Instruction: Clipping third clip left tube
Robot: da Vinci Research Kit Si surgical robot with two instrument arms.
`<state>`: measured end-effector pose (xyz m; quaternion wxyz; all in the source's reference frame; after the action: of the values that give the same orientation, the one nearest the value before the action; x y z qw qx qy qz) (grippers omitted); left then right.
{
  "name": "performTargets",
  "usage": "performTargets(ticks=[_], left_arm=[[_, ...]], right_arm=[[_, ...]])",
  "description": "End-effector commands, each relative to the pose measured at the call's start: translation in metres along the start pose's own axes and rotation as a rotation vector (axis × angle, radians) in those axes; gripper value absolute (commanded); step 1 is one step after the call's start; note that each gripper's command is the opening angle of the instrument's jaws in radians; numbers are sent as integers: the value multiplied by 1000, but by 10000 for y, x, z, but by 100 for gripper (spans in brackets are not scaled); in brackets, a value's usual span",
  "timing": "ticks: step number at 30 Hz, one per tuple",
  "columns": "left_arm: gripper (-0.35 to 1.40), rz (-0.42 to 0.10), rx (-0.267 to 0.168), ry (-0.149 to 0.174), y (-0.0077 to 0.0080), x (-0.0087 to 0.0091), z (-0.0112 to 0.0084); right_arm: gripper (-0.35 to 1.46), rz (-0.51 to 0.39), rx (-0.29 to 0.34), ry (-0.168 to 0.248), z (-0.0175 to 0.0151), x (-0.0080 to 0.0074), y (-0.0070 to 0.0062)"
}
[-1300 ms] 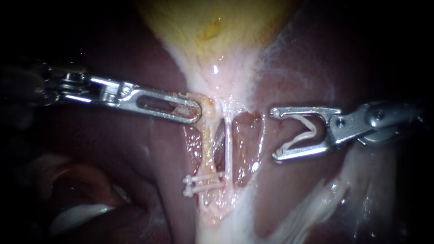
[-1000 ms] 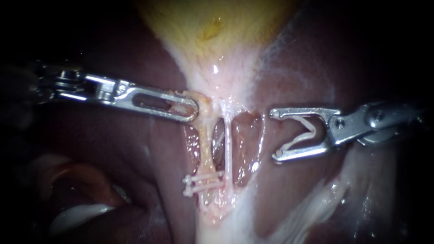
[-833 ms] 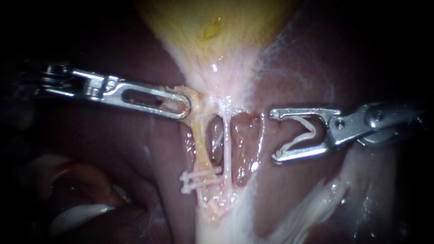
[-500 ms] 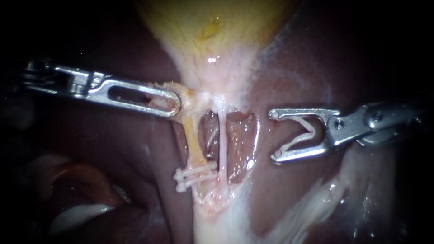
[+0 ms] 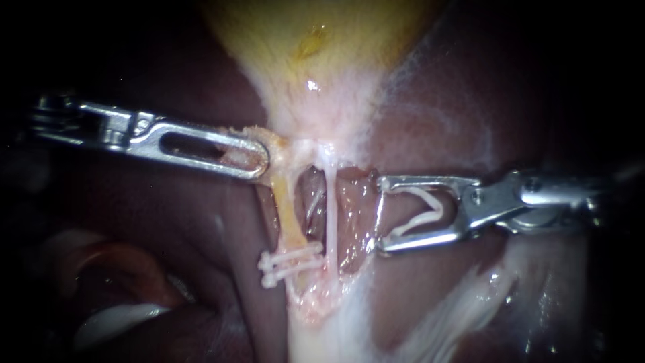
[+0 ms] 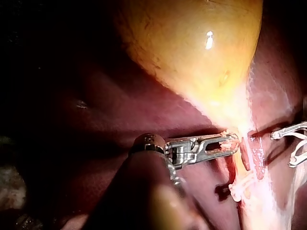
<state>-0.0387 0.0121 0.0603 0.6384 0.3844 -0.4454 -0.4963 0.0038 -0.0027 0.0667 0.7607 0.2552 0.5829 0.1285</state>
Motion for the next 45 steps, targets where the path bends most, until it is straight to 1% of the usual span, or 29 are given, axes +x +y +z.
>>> performTargets(ticks=[1,5,11,20,25,30,35,39,45], left_arm=[[-35,0,-1,0,0,0,0],[-35,0,-2,-1,-1,1,0],[-35,5,-3,-2,-4,3,1],[-35,5,-6,-4,-6,3,1],[-35,5,-5,-3,-7,3,2],[-35,4,-5,-4,-8,3,3],[-35,4,-5,-4,-8,3,4],[-35,4,-5,-4,-8,3,4],[-35,4,-5,-4,-6,2,5]], right_arm=[[50,5,1,-2,6,-1,-1],[50,34,3,-1,31,-6,1],[50,62,3,0,56,-7,8],[50,79,14,1,78,-9,12],[50,86,17,1,93,-14,14],[50,96,35,1,113,-17,15],[49,113,62,1,124,-18,15],[49,130,62,28,130,-15,17],[49,152,90,64,137,-10,21]])
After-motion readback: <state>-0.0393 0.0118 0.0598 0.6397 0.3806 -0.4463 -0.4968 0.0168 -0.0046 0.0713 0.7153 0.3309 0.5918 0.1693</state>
